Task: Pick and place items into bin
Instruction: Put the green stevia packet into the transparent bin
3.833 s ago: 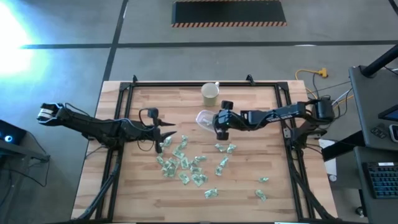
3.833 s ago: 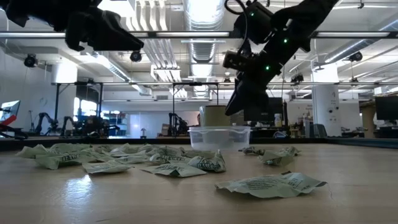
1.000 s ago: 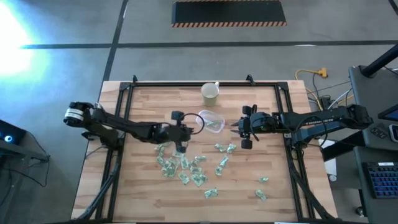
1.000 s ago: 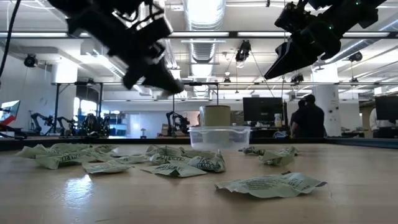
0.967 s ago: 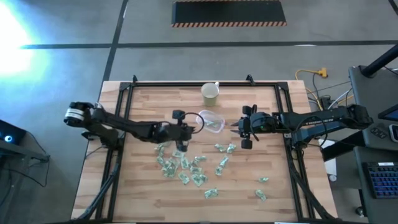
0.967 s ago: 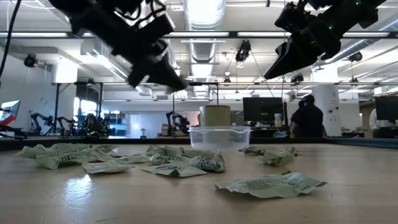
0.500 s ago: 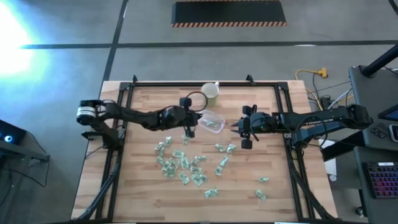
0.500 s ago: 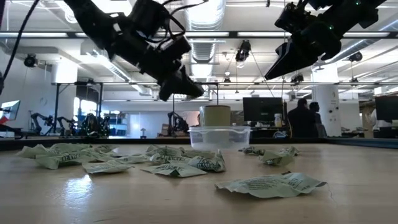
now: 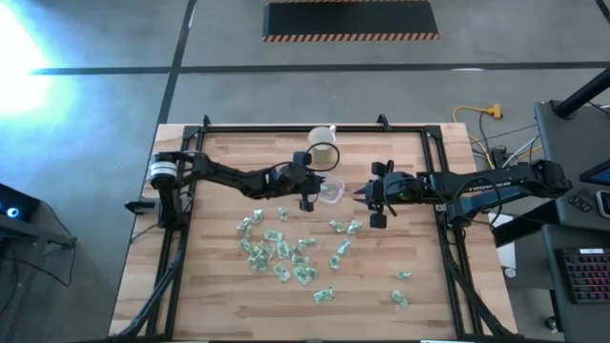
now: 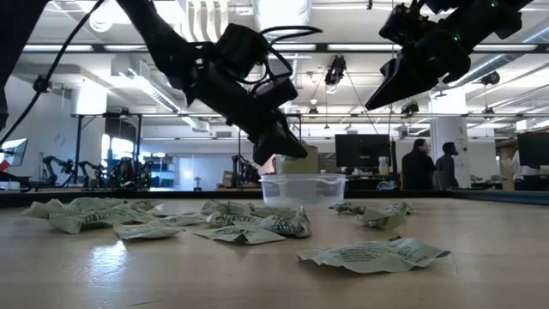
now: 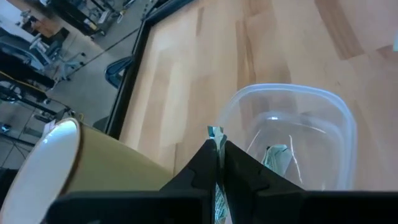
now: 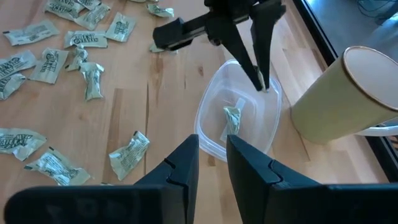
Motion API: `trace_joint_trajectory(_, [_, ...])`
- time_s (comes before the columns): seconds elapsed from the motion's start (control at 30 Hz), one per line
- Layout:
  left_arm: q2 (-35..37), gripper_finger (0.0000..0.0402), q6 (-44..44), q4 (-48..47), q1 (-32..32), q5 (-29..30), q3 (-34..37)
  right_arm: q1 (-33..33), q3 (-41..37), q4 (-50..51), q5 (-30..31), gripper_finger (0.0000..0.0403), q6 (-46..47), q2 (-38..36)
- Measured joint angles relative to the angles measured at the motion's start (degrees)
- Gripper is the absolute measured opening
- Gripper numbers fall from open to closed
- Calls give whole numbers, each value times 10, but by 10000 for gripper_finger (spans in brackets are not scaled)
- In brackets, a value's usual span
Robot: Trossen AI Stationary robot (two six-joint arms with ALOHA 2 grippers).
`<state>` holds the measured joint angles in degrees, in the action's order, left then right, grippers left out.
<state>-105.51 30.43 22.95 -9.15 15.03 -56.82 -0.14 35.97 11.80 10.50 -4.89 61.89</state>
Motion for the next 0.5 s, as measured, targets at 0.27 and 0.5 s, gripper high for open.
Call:
trace_joint_trajectory(0.27, [14,87,-15,-54,1,2,-8,0,0,5,0,68,-2,0])
trace_joint_trajectory(0.5, [46,168,-35,-125,6,2,-9,0,-4,58,-29,68,46,0])
